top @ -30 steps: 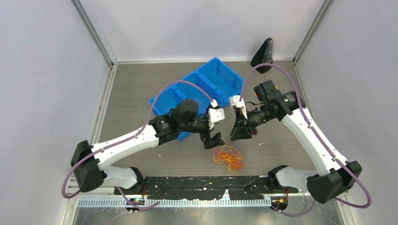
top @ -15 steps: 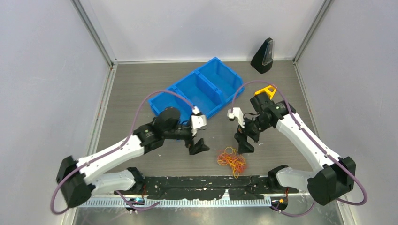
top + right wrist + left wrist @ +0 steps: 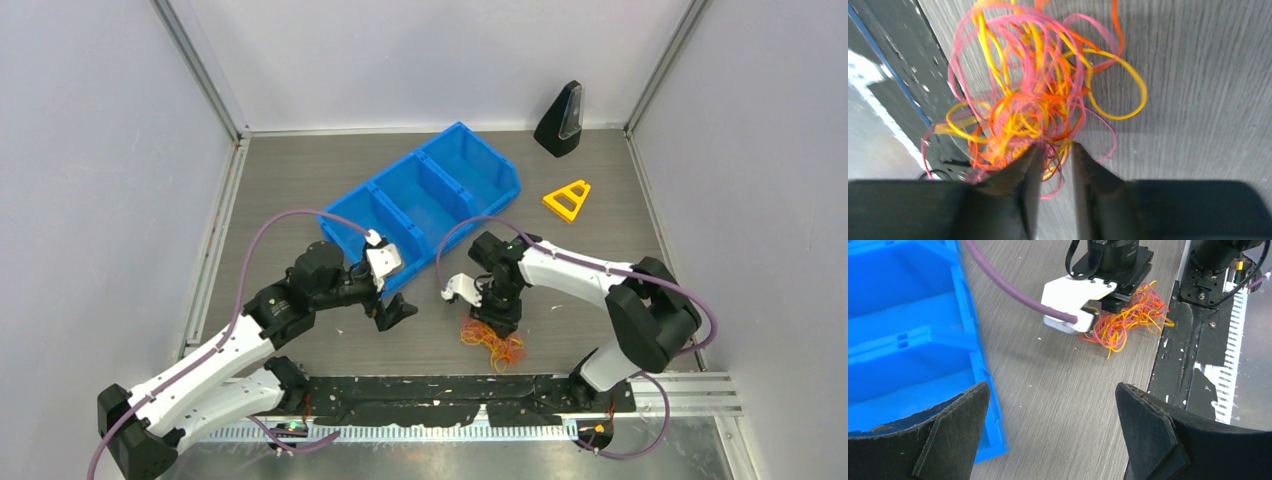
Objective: Untangle the cables
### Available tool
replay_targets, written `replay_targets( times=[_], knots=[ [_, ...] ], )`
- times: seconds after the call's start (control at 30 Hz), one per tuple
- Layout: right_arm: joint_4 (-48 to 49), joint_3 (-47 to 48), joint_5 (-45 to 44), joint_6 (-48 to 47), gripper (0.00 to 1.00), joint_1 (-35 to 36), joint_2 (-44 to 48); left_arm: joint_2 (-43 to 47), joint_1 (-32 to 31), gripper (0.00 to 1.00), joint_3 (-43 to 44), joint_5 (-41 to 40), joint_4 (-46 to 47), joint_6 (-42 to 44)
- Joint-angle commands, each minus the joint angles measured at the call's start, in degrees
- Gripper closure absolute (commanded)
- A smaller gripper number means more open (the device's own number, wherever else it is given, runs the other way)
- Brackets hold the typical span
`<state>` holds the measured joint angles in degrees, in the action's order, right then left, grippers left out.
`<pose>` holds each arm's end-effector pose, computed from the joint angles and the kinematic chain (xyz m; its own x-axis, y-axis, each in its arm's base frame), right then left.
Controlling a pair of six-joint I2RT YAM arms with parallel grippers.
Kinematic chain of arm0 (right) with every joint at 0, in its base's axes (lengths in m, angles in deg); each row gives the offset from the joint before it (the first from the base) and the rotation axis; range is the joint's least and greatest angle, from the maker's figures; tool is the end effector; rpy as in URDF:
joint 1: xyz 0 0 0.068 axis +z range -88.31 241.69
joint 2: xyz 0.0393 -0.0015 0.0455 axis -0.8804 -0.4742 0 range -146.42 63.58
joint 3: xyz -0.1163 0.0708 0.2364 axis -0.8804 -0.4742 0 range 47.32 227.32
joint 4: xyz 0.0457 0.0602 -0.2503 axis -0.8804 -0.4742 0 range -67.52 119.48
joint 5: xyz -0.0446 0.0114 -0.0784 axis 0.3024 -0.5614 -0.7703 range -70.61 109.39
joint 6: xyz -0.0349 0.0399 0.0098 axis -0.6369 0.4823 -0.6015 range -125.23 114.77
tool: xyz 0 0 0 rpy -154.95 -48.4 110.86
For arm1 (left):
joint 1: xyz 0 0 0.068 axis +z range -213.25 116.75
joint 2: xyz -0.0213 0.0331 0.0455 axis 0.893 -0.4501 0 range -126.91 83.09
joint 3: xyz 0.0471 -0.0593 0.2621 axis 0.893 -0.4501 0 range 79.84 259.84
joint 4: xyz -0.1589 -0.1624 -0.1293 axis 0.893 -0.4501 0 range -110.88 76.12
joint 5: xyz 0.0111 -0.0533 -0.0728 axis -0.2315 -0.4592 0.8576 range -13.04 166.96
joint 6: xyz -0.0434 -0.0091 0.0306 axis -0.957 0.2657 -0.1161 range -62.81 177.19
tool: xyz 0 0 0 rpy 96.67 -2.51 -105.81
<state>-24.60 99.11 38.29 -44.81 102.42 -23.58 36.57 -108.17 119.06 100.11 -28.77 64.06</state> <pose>0.1762 0.1669 0.1766 -0.1893 -0.9584 -0.2137 -0.9604 0.1354 0.2436 0.1231 -0.1424 0.2933 -0.1568 0.3120 -0.9371 0.9325 0.3593 -0.0365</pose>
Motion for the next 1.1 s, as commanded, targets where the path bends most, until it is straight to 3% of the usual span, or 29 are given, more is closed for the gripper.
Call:
replay_targets(
  times=[0.0, 0.07, 0.13, 0.23, 0.5, 0.67, 0.8, 0.9, 0.93, 1.0, 1.03, 1.07],
  knots=[
    [1.5, 3.3, 1.1, 0.4, 0.89, 0.0, 2.1, 1.1, 0.3, 0.01, 0.3, -3.5, -0.8, -1.0],
    [-1.1, 5.8, 6.0, -0.5, 0.94, -1.5, 7.6, 1.4, 0.3, 0.00, 0.0, -1.4, -0.5, 0.5],
    [-1.1, 8.5, 13.8, -0.7, 0.94, -4.4, 14.1, 1.2, 0.2, 0.00, -0.9, 3.0, 1.7, 3.4],
    [0.8, 11.2, 19.0, -0.4, 0.94, -7.7, 22.4, -2.0, -1.3, 0.00, -0.6, 3.6, 6.4, 4.5],
    [-1.4, 15.0, 22.5, -2.3, 0.94, -7.9, 25.8, -16.4, -5.5, 0.00, 7.8, -0.6, 18.0, 5.2],
    [-0.7, 17.4, 22.1, -1.1, 0.95, -7.8, 27.1, -21.5, -8.6, 0.01, 12.2, 2.0, 17.9, 7.9],
    [0.6, 19.1, 21.9, 0.7, 0.95, -7.9, 27.8, -24.2, -11.2, 0.11, 12.5, 6.0, 16.4, 6.5],
    [0.6, 20.0, 20.9, 0.8, 0.95, -7.9, 28.4, -24.0, -11.2, 0.30, 10.3, 7.1, 16.4, 6.2],
    [0.7, 20.1, 20.6, 0.8, 0.95, -7.9, 29.2, -23.6, -11.2, 0.40, 9.6, 6.7, 16.1, 6.4],
    [1.3, 19.7, 19.1, 1.1, 0.95, -8.2, 30.6, -22.3, -10.8, 0.71, 9.3, 6.9, 12.8, 8.0],
    [2.0, 19.5, 17.3, 1.5, 0.95, -9.1, 31.0, -21.1, -10.3, 0.93, 9.4, 6.7, 10.2, 8.1],
    [2.4, 19.3, 16.4, 1.7, 0.95, -9.9, 32.0, -20.0, -9.7, 1.00, 9.2, 6.6, 8.4, 7.6]
  ],
)
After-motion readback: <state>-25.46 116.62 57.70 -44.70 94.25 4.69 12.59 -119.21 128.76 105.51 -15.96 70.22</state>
